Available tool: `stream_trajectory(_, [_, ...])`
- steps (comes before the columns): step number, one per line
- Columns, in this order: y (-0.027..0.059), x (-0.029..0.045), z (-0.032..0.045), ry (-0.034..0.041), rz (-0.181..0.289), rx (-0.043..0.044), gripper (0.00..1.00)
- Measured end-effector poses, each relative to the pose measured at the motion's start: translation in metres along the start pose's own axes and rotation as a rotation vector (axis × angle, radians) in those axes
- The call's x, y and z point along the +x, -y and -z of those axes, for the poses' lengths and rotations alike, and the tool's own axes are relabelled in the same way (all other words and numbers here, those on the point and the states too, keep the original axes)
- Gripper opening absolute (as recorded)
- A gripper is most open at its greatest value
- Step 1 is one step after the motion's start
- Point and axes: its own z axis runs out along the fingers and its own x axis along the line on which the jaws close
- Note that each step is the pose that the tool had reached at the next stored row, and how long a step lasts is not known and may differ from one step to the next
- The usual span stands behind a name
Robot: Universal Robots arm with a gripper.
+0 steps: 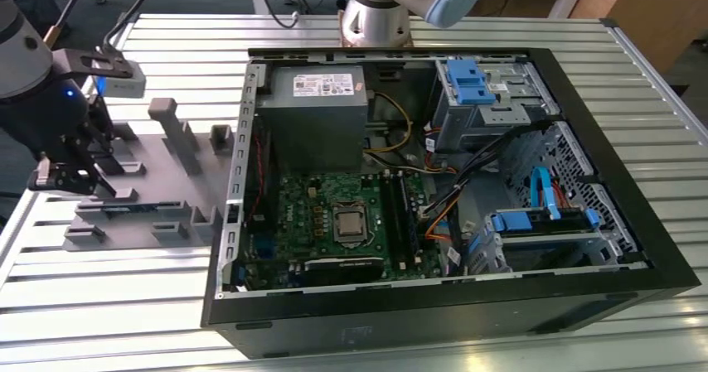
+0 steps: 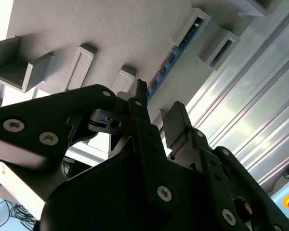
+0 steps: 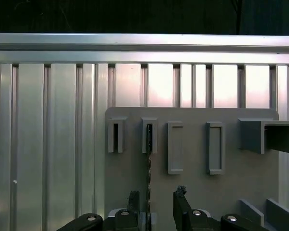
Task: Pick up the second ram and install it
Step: 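Pick up the second ram and move it above second insertion slot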
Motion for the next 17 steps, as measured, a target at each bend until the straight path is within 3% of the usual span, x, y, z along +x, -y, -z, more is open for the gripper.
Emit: stream_trajectory(17, [-0.0001, 0.0011, -0.0125, 0.0001, 0.000, 0.0008, 0.42])
